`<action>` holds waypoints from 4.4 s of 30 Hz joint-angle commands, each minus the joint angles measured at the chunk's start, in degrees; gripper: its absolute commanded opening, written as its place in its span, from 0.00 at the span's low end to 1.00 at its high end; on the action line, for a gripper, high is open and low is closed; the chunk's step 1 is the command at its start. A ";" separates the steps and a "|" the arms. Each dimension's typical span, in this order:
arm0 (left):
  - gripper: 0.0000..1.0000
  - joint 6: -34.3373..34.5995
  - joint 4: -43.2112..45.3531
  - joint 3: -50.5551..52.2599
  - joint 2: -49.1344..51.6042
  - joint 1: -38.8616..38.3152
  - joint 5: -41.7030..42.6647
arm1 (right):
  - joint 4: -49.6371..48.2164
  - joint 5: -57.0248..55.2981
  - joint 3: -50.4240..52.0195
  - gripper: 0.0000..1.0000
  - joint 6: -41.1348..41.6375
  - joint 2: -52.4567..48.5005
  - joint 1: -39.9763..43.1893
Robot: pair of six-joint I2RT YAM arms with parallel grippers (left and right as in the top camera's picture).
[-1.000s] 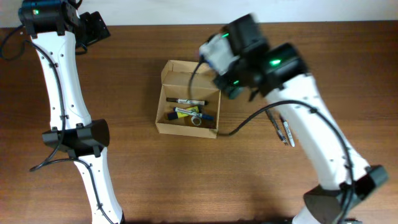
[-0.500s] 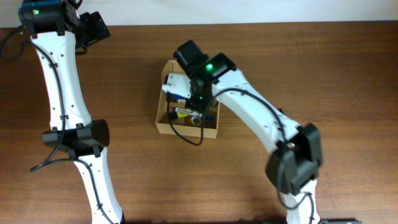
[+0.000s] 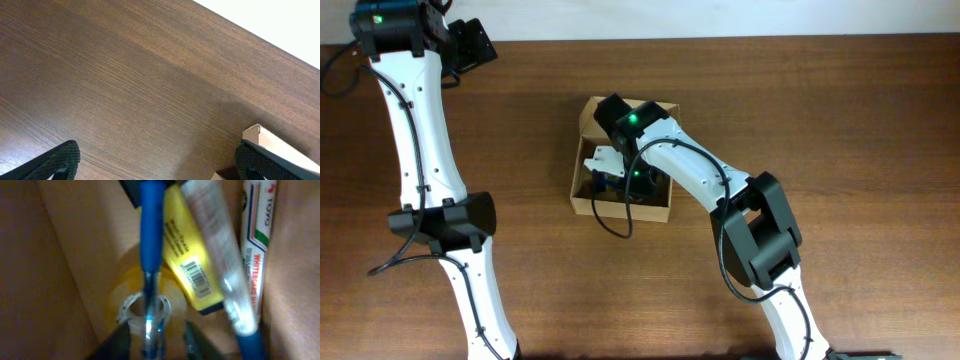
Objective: Pack container
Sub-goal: 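Place the blue pen into the box and lift the right gripper away, then lower the right gripper onto the clear pen and grasp it, then carry the clear pen into the box and release it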
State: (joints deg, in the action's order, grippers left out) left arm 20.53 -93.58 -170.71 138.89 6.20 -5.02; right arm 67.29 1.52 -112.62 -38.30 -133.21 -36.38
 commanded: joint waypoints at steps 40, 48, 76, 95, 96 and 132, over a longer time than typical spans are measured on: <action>1.00 -0.52 0.07 -0.85 0.11 0.24 -0.83 | -8.94 3.10 37.40 0.41 25.07 29.90 37.42; 1.00 -0.52 0.07 -0.85 0.11 0.24 -0.83 | -9.05 -1.60 37.42 0.42 25.05 24.11 33.38; 1.00 -0.52 0.07 -0.85 0.11 0.24 -0.83 | -7.63 1.84 33.88 0.04 25.09 14.99 32.22; 1.00 -0.52 0.07 -0.85 0.11 0.24 -0.83 | 14.97 3.45 -24.20 0.04 15.43 17.66 9.51; 1.00 -0.52 0.07 -0.85 0.11 0.24 -0.83 | 14.95 3.48 -23.91 0.04 13.66 17.44 7.98; 1.00 -0.52 0.07 -0.85 0.11 0.24 -0.83 | 11.32 -1.49 -14.80 0.64 4.76 1.36 -1.05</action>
State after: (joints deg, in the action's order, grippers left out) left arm 20.53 -93.58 -170.74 138.89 6.20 -5.02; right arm 78.43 5.15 -127.44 -36.71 -139.20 -37.63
